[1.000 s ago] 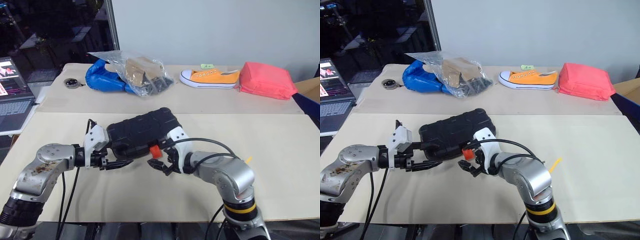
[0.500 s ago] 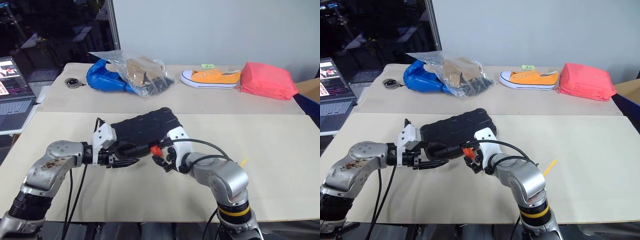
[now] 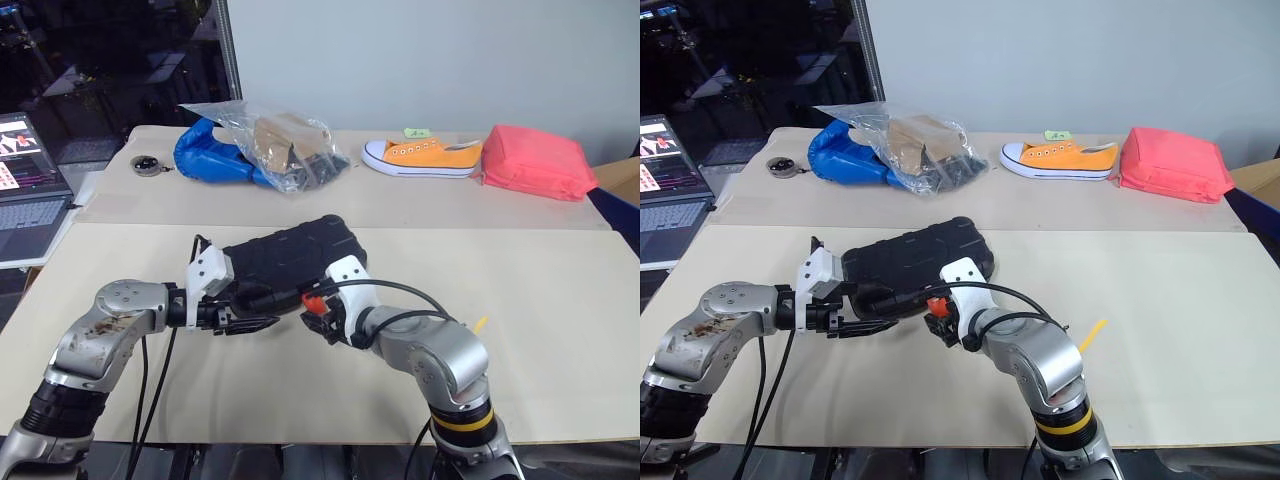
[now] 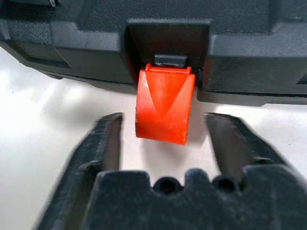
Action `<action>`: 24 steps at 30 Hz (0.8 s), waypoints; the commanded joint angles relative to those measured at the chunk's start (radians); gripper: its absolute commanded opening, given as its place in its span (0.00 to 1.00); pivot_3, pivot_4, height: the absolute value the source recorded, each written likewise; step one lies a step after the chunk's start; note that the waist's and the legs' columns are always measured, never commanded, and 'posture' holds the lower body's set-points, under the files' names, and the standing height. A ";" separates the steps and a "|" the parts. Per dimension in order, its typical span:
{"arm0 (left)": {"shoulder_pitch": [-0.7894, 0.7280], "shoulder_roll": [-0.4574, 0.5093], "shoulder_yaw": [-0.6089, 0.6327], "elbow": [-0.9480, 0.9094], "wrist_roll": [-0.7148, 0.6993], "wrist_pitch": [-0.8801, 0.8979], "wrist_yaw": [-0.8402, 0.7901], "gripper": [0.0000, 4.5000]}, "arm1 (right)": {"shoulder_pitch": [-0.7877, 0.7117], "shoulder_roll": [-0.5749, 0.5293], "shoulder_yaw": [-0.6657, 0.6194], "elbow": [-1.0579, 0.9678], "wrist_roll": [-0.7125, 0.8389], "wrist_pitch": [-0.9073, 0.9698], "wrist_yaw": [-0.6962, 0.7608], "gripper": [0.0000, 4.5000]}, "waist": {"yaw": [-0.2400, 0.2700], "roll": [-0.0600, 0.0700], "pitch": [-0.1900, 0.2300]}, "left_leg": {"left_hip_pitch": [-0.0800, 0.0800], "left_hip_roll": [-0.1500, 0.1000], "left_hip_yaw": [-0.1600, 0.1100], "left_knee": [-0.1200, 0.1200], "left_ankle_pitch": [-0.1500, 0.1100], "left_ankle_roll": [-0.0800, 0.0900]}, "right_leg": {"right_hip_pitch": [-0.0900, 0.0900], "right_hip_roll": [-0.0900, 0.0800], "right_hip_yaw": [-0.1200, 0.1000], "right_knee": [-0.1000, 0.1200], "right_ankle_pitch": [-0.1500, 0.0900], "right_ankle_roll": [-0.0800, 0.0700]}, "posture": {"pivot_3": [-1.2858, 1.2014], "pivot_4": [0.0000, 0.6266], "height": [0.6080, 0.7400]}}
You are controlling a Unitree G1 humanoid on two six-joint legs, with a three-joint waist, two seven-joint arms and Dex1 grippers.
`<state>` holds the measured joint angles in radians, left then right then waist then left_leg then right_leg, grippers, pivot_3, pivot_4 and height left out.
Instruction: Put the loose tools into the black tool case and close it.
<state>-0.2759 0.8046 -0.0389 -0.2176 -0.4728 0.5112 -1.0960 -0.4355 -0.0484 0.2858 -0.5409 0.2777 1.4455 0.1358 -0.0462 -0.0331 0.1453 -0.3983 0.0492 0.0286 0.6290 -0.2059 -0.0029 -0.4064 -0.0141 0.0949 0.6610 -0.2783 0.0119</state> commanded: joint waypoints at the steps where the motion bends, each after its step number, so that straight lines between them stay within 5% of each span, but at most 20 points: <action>1: -0.006 -0.002 -0.006 0.006 0.010 -0.001 -0.005 0.78 | -0.021 -0.003 0.012 -0.019 -0.001 -0.042 0.005 0.34 | 0.000 0.000 0.000 | 0.000 0.000 0.000 0.000 0.000 0.000 | 0.000 0.000 0.000 0.000 0.000 0.000 | 0.52 0.24 1.00; 2: -0.005 -0.002 -0.005 0.006 0.010 -0.001 -0.005 0.78 | -0.020 -0.007 0.017 -0.022 -0.002 -0.049 0.005 0.27 | 0.000 0.000 0.000 | 0.000 0.000 0.000 0.000 0.000 0.000 | 0.000 0.000 0.000 0.000 0.000 0.000 | 0.52 0.24 1.00; 14: -0.016 -0.008 -0.008 0.011 0.009 0.005 -0.007 0.78 | -0.011 -0.128 0.100 -0.060 -0.012 -0.269 0.080 0.26 | -0.001 0.000 0.000 | -0.001 0.000 0.000 0.000 0.000 0.000 | 0.000 0.000 0.000 -0.002 -0.001 0.002 | 0.52 0.24 1.00; 24: -0.025 -0.006 -0.020 0.014 0.010 0.021 -0.019 0.78 | 0.006 -0.081 0.064 -0.075 0.006 -0.242 0.076 0.26 | -0.006 0.000 0.000 | -0.002 0.000 0.000 -0.001 0.000 0.000 | -0.002 0.000 0.000 -0.001 -0.001 0.001 | 0.52 0.24 1.00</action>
<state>-0.2976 0.7985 -0.0375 -0.1986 -0.4711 0.5217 -1.1095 -0.4169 -0.1596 0.3586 -0.5415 0.2570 1.2290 0.2059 -0.0523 -0.0331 0.1454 -0.4003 0.0495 0.0281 0.6285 -0.2059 -0.0029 -0.4083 -0.0138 0.0947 0.6601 -0.2791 0.0133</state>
